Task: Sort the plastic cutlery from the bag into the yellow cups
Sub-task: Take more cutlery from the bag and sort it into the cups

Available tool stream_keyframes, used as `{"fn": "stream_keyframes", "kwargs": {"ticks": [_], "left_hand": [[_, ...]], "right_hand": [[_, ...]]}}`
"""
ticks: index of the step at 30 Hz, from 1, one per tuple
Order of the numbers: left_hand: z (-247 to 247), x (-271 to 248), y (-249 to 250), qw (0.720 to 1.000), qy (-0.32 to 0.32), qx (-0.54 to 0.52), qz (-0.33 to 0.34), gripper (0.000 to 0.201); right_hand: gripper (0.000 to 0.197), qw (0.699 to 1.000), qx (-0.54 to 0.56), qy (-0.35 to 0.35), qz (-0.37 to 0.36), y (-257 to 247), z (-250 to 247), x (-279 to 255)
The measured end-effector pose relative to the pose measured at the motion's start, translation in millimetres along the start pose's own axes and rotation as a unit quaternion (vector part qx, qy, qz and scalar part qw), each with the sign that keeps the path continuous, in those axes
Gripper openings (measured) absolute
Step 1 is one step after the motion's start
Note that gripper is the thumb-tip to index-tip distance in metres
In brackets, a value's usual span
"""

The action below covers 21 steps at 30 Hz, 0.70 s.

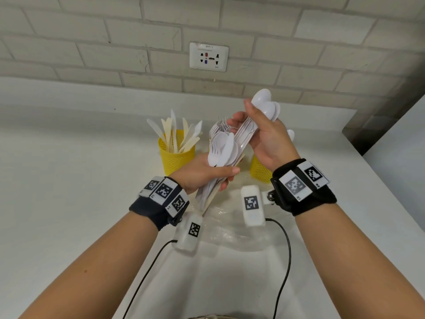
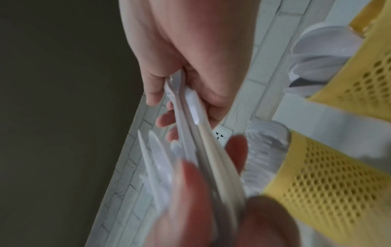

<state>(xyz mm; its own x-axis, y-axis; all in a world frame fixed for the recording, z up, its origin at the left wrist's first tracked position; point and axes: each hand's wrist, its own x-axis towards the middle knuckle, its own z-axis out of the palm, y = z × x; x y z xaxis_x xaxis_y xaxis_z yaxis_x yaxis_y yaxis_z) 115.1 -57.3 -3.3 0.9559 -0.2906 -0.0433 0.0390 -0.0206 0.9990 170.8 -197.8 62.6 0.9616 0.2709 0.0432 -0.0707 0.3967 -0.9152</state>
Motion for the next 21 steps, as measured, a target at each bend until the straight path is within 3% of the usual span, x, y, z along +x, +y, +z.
{"fn": "stream_keyframes", "kwargs": {"ticks": [8, 12, 16, 18, 21], "left_hand": [[2, 4, -7, 0.997, 0.030, 0.066, -0.022, 0.014], [-1, 10, -6, 0.994, 0.076, 0.070, -0.035, 0.012], [-2, 13, -5, 0.993, 0.108, 0.040, -0.027, 0.009], [-2, 13, -5, 0.993, 0.115, 0.027, -0.023, 0.010], [-2, 14, -6, 0.992, 0.125, 0.020, -0.024, 0.010]], "right_hand": [[0.016, 0.991, 0.075, 0.051, -0.097, -36, -17, 14], [0.012, 0.980, 0.096, 0.059, -0.165, -54, -32, 25], [0.025, 0.968, -0.045, 0.104, -0.225, -57, -56, 36], [0.031, 0.957, -0.146, 0.130, -0.212, -48, -67, 37], [0.033, 0.948, -0.208, 0.161, -0.180, -25, -81, 39]]}}
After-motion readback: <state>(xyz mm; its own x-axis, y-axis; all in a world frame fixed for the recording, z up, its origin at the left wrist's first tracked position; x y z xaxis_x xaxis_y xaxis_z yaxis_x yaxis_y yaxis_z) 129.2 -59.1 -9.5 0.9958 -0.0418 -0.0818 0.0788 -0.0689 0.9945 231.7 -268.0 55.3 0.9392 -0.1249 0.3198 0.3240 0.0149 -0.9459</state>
